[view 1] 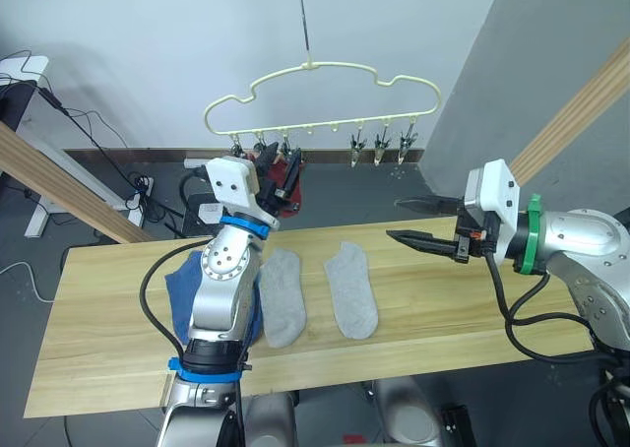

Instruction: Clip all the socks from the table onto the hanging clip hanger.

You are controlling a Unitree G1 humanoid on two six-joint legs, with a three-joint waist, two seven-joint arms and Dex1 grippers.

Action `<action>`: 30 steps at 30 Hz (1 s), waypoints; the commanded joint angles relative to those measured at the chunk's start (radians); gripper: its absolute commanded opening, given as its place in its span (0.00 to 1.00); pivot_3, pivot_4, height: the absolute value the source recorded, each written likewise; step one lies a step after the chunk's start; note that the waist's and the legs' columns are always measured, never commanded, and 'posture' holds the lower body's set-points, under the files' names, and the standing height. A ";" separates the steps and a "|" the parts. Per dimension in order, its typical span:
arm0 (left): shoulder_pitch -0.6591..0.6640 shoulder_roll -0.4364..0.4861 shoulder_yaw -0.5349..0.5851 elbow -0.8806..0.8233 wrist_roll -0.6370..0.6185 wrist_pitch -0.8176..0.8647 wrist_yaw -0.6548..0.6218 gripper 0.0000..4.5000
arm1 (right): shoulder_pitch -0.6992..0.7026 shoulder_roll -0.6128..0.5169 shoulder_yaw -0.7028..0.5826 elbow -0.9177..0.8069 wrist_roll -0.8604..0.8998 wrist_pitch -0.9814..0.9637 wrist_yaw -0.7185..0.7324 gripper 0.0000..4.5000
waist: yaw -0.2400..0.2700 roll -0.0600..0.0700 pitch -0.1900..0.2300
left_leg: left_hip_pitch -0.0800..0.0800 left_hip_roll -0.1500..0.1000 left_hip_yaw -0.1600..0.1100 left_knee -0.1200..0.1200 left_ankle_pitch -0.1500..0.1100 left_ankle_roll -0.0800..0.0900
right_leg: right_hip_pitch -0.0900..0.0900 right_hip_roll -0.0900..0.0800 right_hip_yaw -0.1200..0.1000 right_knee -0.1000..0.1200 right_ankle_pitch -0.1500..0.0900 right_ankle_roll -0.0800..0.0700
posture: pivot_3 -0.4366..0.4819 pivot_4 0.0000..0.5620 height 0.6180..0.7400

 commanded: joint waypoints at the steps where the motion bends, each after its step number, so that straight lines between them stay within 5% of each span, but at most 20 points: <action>1: -0.009 -0.005 -0.009 -0.053 0.020 -0.001 0.023 0.43 | -0.010 -0.018 -0.045 -0.026 0.030 0.005 0.005 0.50 | 0.000 0.000 0.000 | 0.000 0.000 0.000 0.000 0.000 0.000 | 0.000 0.000 0.000 0.000 0.000 0.000 | 0.12 0.55 1.00; 30: -0.040 -0.004 -0.021 -0.045 0.056 0.061 0.060 0.43 | -0.010 -0.031 -0.054 -0.033 0.077 0.040 0.002 0.50 | -0.001 0.000 0.000 | 0.000 0.000 0.000 0.001 0.000 0.000 | 0.000 0.000 0.000 0.001 0.000 0.000 | 0.12 0.54 1.00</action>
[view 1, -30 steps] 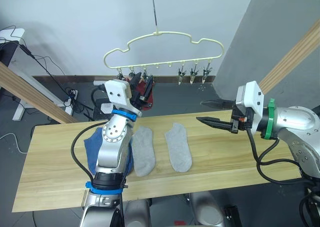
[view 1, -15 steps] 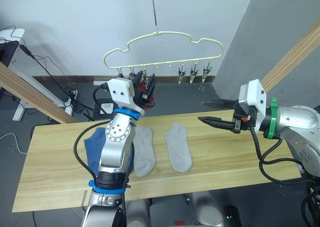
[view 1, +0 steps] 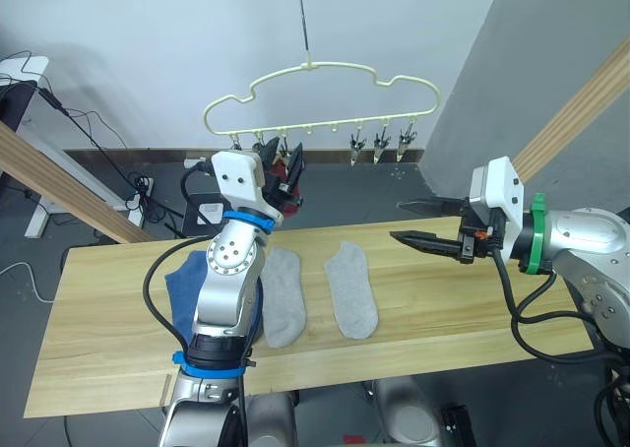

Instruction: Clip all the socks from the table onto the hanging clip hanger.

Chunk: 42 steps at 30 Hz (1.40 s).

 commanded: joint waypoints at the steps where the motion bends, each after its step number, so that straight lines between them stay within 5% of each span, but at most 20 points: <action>1: -0.011 0.001 -0.008 -0.036 0.015 0.014 0.010 0.43 | -0.008 -0.012 -0.036 -0.033 0.025 -0.001 0.002 0.50 | 0.000 0.000 0.000 | 0.000 0.000 0.000 0.000 0.000 0.000 | 0.000 0.000 0.000 0.000 0.000 0.000 | 0.12 0.54 1.00; 15: -0.025 -0.003 -0.006 -0.046 0.024 0.035 0.025 0.43 | -0.011 -0.021 -0.034 -0.031 0.036 -0.003 -0.003 0.50 | 0.000 0.000 0.000 | 0.000 0.000 0.000 0.000 0.000 0.000 | 0.000 0.000 0.000 0.000 0.000 0.000 | 0.12 0.54 1.00; 22: -0.028 -0.003 -0.006 -0.048 0.024 0.029 0.022 0.10 | -0.011 -0.020 -0.032 -0.030 0.039 -0.002 -0.001 0.50 | 0.000 0.000 0.000 | 0.000 0.000 0.000 0.000 0.000 0.000 | 0.000 0.000 0.000 0.001 0.000 0.000 | 0.12 0.54 1.00; 30: -0.025 0.001 -0.005 -0.051 0.019 0.026 0.013 0.06 | 0.013 -0.023 -0.024 -0.049 0.043 0.018 -0.012 0.50 | 0.000 0.000 0.000 | 0.000 0.000 0.000 0.000 0.000 0.000 | 0.000 0.000 0.000 0.001 0.000 0.000 | 0.12 0.54 1.00; 33: -0.025 0.008 -0.003 -0.056 -0.001 0.026 -0.013 0.06 | 0.072 -0.001 0.026 -0.095 0.003 0.072 -0.102 0.63 | 0.000 0.000 0.000 | 0.000 0.000 0.000 0.000 0.000 0.000 | 0.000 0.000 0.000 0.001 0.000 0.000 | 0.12 0.54 1.00; 38: -0.024 0.025 0.008 -0.075 -0.049 0.047 -0.068 0.06 | 0.151 0.131 0.158 -0.148 -0.106 0.121 -0.320 1.00 | -0.002 0.000 0.000 | 0.000 0.000 0.000 0.000 0.000 0.000 | 0.000 0.000 0.000 0.002 0.000 0.000 | 0.13 0.56 1.00; 42: -0.029 0.056 0.016 -0.093 -0.096 0.072 -0.125 0.06 | 0.190 0.296 0.341 -0.095 -0.313 0.137 -0.561 1.00 | -0.006 0.000 0.000 | 0.001 0.001 -0.001 0.000 0.000 0.000 | -0.001 0.001 0.000 0.003 0.000 0.000 | 0.13 0.58 1.00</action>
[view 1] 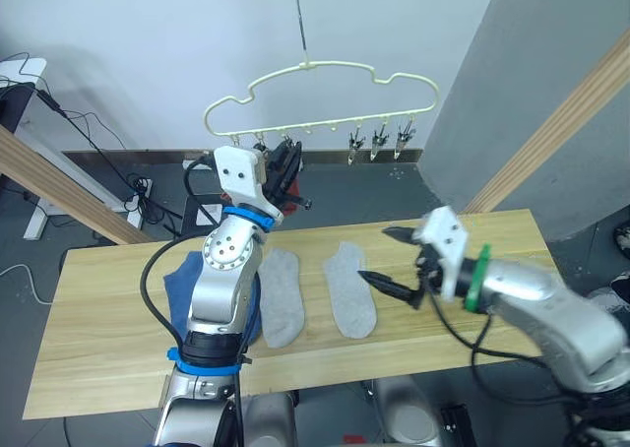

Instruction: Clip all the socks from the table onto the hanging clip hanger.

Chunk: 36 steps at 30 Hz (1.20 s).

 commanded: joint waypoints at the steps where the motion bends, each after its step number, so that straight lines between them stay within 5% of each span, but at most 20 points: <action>1: -0.015 0.029 0.015 -0.067 -0.052 0.018 -0.052 0.06 | 0.026 0.096 0.172 0.055 -0.208 -0.025 -0.197 1.00 | -0.002 0.000 0.000 | 0.000 0.000 0.000 0.000 0.000 0.000 | 0.000 0.000 0.001 0.000 0.000 0.000 | 0.13 0.58 1.00; 5: -0.018 0.049 0.022 -0.095 -0.097 0.061 -0.084 0.06 | 0.046 0.252 0.283 0.254 -0.389 -0.129 -0.364 1.00 | -0.004 0.000 0.000 | 0.000 0.000 0.000 0.000 0.001 -0.001 | 0.000 0.000 0.001 0.000 -0.002 0.004 | 0.16 0.60 1.00; 12: -0.012 0.071 0.023 -0.131 -0.129 0.117 -0.106 0.06 | 0.063 0.466 0.284 0.532 -0.515 -0.254 -0.504 1.00 | -0.001 0.000 0.000 | 0.000 -0.001 0.000 -0.001 0.001 -0.001 | -0.001 -0.001 0.001 -0.001 0.000 0.000 | 0.18 0.60 1.00; 21: 0.002 0.089 0.030 -0.160 -0.148 0.152 -0.121 0.06 | 0.094 0.586 0.224 0.730 -0.525 -0.306 -0.486 1.00 | 0.006 0.000 0.000 | 0.000 0.000 0.000 -0.001 0.001 -0.001 | -0.001 0.000 0.000 0.000 0.000 0.000 | 0.22 0.58 1.00; 24: 0.003 0.096 0.035 -0.163 -0.161 0.163 -0.133 0.06 | 0.101 0.577 0.216 0.744 -0.543 -0.317 -0.470 0.87 | 0.007 0.000 0.000 | 0.000 0.000 0.000 -0.001 0.001 -0.001 | -0.001 0.000 0.000 0.000 0.000 0.000 | 0.22 0.58 1.00; 34: 0.000 0.110 0.054 -0.164 -0.220 0.200 -0.162 0.06 | 0.141 0.533 0.208 0.694 -0.569 -0.341 -0.416 0.07 | 0.012 0.000 0.000 | 0.001 0.000 0.000 -0.001 0.001 -0.001 | 0.000 -0.001 0.001 -0.001 0.000 0.000 | 0.22 0.58 1.00; 36: -0.002 0.111 0.059 -0.169 -0.247 0.220 -0.172 0.06 | 0.143 0.490 0.221 0.643 -0.579 -0.353 -0.372 0.00 | 0.014 0.000 0.000 | 0.001 -0.001 0.000 -0.001 0.001 -0.001 | 0.000 -0.001 0.001 -0.001 0.000 0.000 | 0.22 0.58 1.00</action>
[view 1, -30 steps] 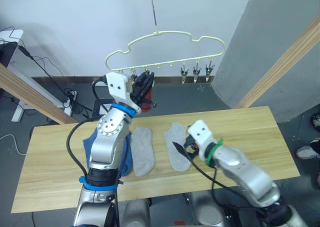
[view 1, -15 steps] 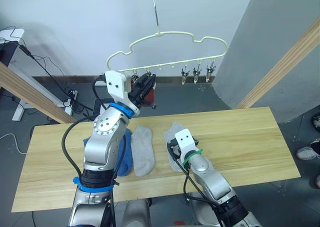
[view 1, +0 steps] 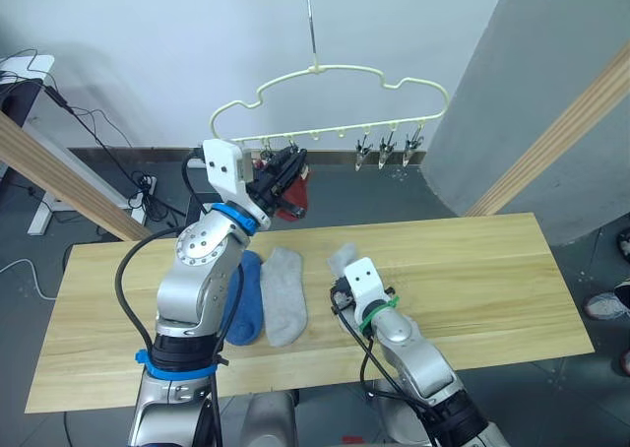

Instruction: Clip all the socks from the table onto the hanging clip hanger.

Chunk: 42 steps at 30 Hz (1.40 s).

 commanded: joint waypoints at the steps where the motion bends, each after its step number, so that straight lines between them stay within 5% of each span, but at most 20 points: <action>1: -0.009 0.006 0.017 -0.064 -0.057 0.017 -0.023 0.06 | 0.034 -0.069 0.002 -0.048 -0.027 0.005 0.057 0.00 | 0.001 0.000 0.000 | 0.000 0.000 0.000 0.000 0.000 0.000 | 0.000 0.000 0.000 0.000 0.000 0.000 | 0.22 0.58 1.00; 7: -0.033 0.022 0.066 -0.087 -0.221 0.145 -0.059 0.06 | -0.106 -0.336 0.022 -0.233 -0.057 -0.152 0.331 0.00 | -0.005 0.000 0.001 | -0.001 -0.001 0.001 0.001 0.000 0.000 | 0.000 0.000 0.001 0.000 -0.002 0.005 | 0.19 0.59 1.00; 13: -0.049 0.043 0.091 -0.094 -0.317 0.231 -0.072 0.06 | -0.241 -0.454 0.011 -0.208 -0.094 -0.333 0.454 0.00 | -0.009 0.000 0.001 | 0.000 0.003 -0.001 -0.001 0.000 0.000 | -0.001 0.004 0.000 0.000 -0.002 0.005 | 0.18 0.60 1.00; 42: -0.029 0.064 0.099 -0.124 -0.382 0.298 -0.045 0.06 | -0.295 -0.350 -0.064 -0.233 -0.102 -0.436 0.491 0.00 | -0.003 0.000 0.001 | -0.001 0.000 0.000 -0.001 0.000 0.000 | -0.001 0.000 0.000 0.000 0.001 0.000 | 0.19 0.61 1.00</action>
